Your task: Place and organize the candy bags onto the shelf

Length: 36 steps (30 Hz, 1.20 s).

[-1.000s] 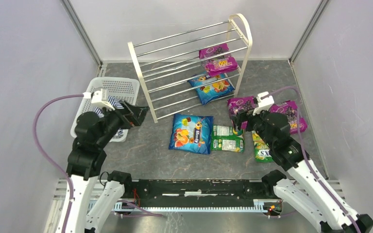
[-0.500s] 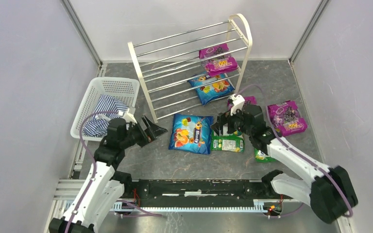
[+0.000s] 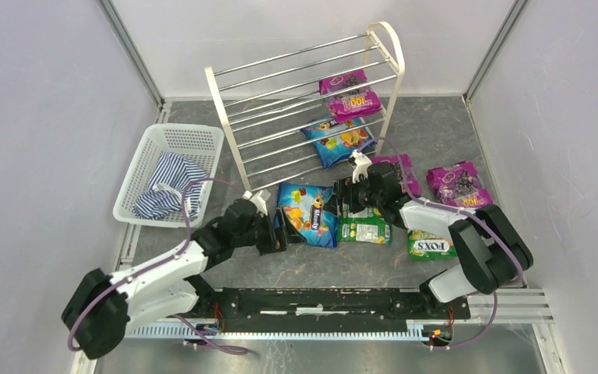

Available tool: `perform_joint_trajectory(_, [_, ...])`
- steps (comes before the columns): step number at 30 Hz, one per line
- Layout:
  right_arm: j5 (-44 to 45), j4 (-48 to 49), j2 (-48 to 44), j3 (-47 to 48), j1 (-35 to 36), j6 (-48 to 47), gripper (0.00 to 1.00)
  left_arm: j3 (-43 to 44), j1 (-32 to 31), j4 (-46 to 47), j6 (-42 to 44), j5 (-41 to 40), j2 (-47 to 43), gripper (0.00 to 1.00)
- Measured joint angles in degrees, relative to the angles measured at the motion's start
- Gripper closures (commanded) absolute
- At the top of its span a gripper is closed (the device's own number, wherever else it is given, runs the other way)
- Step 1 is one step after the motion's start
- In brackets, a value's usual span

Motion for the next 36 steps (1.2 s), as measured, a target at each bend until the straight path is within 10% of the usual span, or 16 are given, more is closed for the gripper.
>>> perform_joint_trajectory(22, [-8.1,23.2,8.0,-8.8,0.2,12.5,0.49,-4.9,-5.0,5.4,-5.6,-14.4,7.8,0.23])
perform_joint_trajectory(30, [-8.8,33.2,-2.4,-20.2,7.8,20.0,0.47,-6.5,-5.0,1.9,-8.2,-20.7,-1.0,0.18])
perform_joint_trajectory(36, [-5.4,24.2,-7.4,-18.2,6.8,15.6,0.23,-6.7,-5.0,-0.2,-9.4,-21.4,-2.0,0.14])
